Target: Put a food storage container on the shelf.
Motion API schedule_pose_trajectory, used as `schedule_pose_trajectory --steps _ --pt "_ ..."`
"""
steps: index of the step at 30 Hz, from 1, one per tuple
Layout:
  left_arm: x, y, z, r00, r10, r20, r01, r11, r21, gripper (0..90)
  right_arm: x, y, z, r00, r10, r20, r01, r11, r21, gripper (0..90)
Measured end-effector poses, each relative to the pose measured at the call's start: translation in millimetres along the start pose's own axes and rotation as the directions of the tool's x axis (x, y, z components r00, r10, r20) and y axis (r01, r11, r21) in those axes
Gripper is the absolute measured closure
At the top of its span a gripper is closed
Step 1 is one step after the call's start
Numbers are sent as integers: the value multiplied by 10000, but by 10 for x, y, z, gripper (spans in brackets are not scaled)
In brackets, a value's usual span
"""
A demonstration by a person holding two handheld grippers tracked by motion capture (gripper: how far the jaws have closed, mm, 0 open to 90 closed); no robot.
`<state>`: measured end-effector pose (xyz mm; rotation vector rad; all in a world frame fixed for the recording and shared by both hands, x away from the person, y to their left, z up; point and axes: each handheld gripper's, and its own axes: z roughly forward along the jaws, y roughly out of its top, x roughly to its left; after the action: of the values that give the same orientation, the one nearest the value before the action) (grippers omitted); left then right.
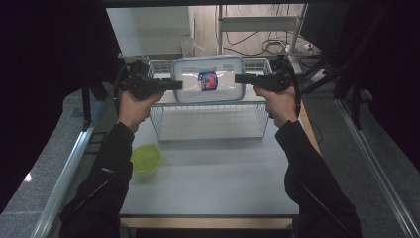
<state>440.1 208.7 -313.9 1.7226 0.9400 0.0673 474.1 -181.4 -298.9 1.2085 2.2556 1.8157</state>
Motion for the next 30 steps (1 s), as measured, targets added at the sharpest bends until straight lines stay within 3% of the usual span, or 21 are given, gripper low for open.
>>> schedule_pose_trajectory --steps 10,13,17,22,30 --pt "158 83 93 9994 -308 -127 310 9994 149 493 -153 12 130 9984 569 -27 -569 9984 22 528" --pt "176 72 109 9998 -209 -69 209 9998 44 485 -186 1 142 9978 662 -68 -662 9978 -19 527" --pt "146 83 115 9992 201 -357 -195 9997 159 464 -189 -8 147 9985 540 -16 -540 9984 -144 523" --pt "85 84 144 9913 748 -1087 -719 9970 302 415 -212 -28 167 9978 652 -80 -654 9975 -277 508" --pt "93 79 170 9899 775 -1190 -749 9968 266 380 -220 -28 208 9981 594 142 -589 9978 -304 480"
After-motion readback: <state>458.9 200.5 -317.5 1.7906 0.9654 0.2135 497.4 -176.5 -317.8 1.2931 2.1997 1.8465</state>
